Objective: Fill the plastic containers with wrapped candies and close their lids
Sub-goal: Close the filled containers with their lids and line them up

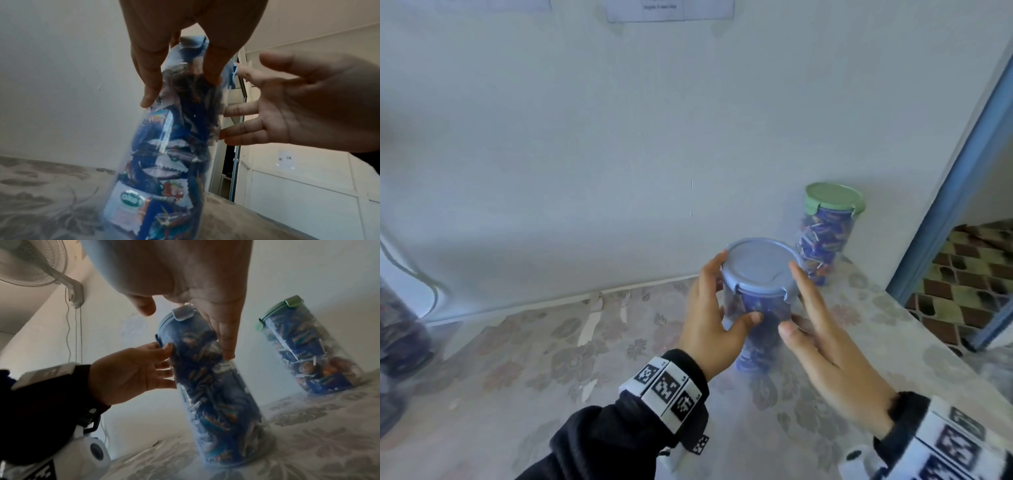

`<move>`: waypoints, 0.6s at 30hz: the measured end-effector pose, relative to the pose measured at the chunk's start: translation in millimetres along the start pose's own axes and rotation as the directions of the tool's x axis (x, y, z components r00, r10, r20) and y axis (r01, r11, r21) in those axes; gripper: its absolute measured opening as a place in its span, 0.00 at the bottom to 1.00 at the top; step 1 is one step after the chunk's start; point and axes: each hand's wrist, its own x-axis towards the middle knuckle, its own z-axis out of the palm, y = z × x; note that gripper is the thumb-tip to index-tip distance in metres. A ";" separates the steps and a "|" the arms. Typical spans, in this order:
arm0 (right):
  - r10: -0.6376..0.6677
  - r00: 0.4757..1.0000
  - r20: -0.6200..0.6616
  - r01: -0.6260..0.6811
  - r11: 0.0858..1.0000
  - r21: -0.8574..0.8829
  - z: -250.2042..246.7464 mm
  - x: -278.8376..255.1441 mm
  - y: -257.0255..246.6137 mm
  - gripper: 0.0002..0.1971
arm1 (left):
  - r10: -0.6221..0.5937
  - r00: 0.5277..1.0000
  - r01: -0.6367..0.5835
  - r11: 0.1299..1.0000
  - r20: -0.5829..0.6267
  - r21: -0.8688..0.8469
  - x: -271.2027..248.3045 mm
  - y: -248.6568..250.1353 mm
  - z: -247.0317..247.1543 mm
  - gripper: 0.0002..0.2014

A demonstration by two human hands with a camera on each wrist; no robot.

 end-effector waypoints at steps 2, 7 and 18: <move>-0.016 0.999 -0.046 0.018 0.999 0.031 -0.9 12.8 8.3 0.33 | -0.010 1.000 0.009 1.000 0.009 0.007 19.3 -7.0 8.6 0.39; -0.032 0.986 -0.162 0.044 0.997 0.069 -10.7 52.8 30.1 0.28 | -0.024 0.999 0.024 1.000 0.029 0.009 68.0 -19.6 30.7 0.42; -0.064 0.956 -0.287 0.077 0.996 0.034 -32.7 122.1 66.5 0.25 | -0.004 1.000 0.006 0.997 -0.023 0.083 137.2 -31.9 55.4 0.43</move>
